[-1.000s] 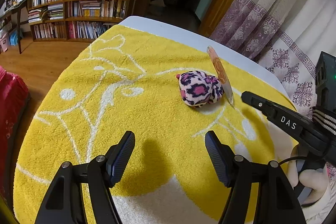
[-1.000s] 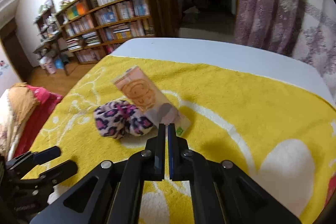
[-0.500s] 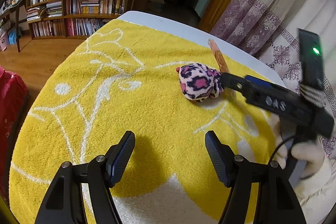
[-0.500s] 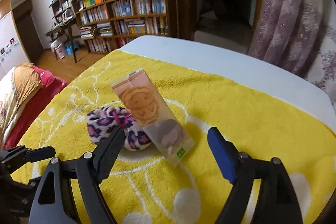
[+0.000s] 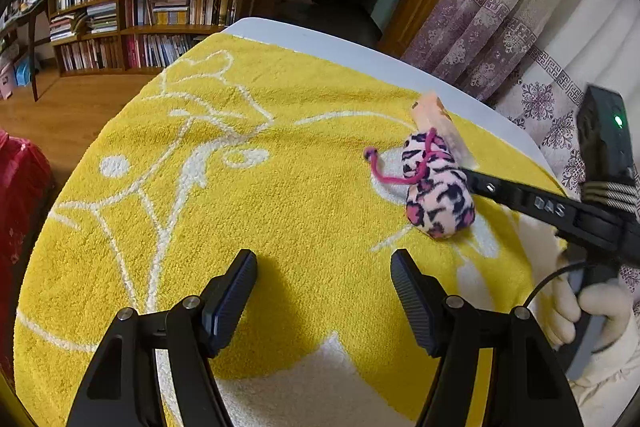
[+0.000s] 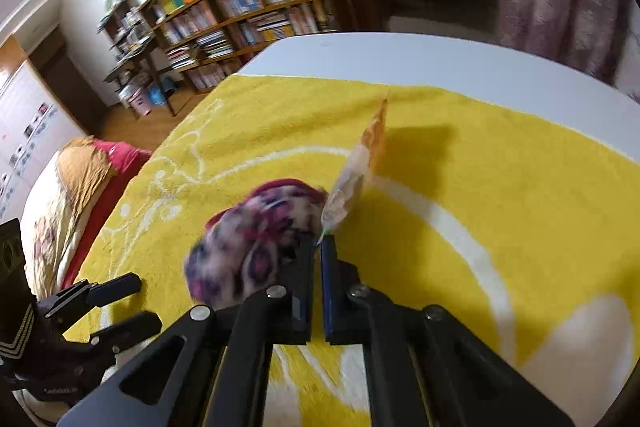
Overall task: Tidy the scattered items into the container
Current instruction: 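Close the right tool on the pink flat sachet and lift it, then close the left tool on the leopard-print pouch while the right tool holds the sachet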
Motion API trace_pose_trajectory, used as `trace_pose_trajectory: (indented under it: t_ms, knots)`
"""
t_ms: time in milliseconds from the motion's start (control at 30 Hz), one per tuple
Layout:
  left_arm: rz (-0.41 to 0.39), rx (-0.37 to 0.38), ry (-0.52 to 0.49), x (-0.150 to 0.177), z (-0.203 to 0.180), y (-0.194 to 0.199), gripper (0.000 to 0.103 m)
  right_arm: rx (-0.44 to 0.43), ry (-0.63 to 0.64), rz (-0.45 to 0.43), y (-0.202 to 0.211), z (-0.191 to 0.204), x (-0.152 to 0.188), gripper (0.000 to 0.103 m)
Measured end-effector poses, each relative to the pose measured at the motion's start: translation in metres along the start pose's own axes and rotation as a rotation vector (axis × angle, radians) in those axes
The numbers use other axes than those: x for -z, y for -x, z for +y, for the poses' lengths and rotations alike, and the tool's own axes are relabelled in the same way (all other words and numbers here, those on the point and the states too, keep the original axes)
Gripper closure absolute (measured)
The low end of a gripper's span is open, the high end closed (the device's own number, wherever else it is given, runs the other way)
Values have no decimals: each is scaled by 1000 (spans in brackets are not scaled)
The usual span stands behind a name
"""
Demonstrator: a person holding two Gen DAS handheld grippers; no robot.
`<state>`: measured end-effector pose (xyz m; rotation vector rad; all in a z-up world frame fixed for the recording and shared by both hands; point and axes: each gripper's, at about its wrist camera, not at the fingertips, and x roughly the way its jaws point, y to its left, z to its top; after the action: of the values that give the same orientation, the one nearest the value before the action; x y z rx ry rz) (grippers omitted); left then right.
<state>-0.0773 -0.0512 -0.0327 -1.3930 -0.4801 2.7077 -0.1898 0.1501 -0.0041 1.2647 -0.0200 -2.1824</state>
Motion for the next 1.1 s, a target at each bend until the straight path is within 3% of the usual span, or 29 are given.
trace_pose_trajectory:
  t_ms: [367, 600, 767, 933, 1000, 1033, 1100]
  knots:
    - [2, 51, -2, -10, -21, 13, 32, 43, -41, -34, 36, -12, 27, 99]
    - [-16, -24, -122, -35, -61, 11, 32, 42, -70, -71, 51, -18, 39, 99]
    - [23, -86, -181, -49, -83, -24, 32, 6, -157, -113, 57, -38, 43, 99]
    - [24, -157, -175, -54, -79, -56, 32, 1, -181, -137, 61, -47, 44, 98]
    - [30, -154, -146, -52, -71, -65, 40, -1, -185, -140, 60, -48, 44, 93]
    - [35, -134, -126, -51, -68, -67, 54, 1, -188, -143, 60, -50, 44, 84]
    - [12, -110, -98, -49, -61, -61, 59, 3, -190, -150, 60, -50, 45, 63]
